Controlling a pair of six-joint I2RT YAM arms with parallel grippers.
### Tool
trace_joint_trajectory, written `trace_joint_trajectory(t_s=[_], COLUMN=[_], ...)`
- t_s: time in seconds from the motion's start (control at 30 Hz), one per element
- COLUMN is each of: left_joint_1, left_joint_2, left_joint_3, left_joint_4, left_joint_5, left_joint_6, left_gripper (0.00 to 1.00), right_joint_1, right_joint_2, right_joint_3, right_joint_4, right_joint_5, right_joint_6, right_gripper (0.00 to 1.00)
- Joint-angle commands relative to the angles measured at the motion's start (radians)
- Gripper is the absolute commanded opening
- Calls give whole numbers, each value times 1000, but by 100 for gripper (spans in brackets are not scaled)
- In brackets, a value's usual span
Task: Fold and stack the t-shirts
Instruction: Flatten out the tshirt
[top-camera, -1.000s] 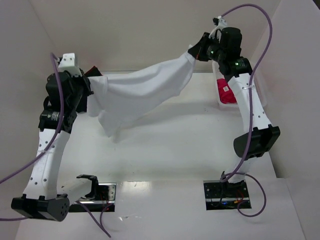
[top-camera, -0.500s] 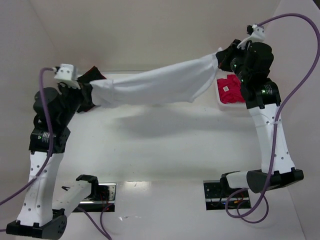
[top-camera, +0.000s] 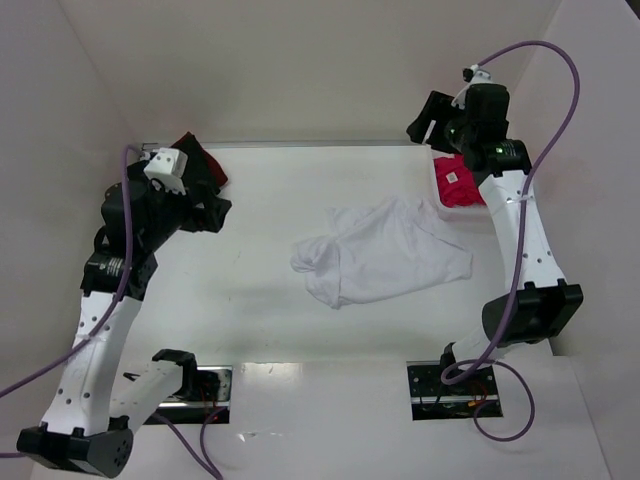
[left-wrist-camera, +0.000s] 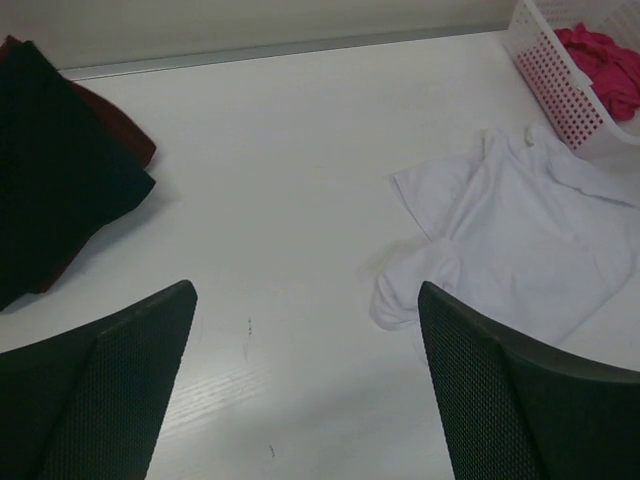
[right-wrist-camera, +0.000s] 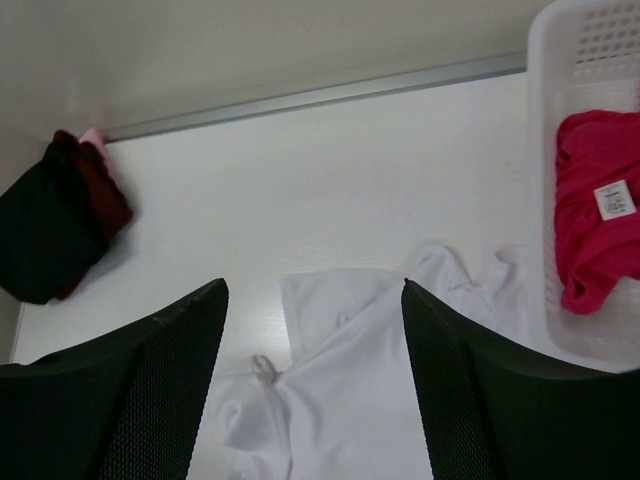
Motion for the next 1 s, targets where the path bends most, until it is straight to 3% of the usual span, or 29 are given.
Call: trace_joint_trajectory(t_s=[0.0, 0.13, 0.33, 0.47, 0.67, 0.97], left_joint_1=[1, -25, -137, -173, -229, -266], left_joint_2=[75, 249, 618, 869, 1176, 1387], left_joint_3=[-1, -7, 172, 317, 570, 714], left_joint_4=[104, 187, 236, 250, 284, 284], left_joint_5=[178, 358, 352, 422, 405, 464], left_joint_6=[-12, -3, 80, 80, 13, -53], left_gripper=[99, 99, 99, 99, 99, 97], right_joint_1=[3, 12, 35, 35, 26, 16], right_joint_2=[32, 42, 51, 11, -16, -57], right_joint_3=[32, -50, -182, -255, -311, -347], right_joint_4=[35, 63, 71, 89, 64, 82], right_joint_5=[-126, -167, -144, -90, -6, 44], right_joint_6=[-27, -28, -28, -28, -16, 18], right_gripper=[77, 79, 80, 80, 80, 80])
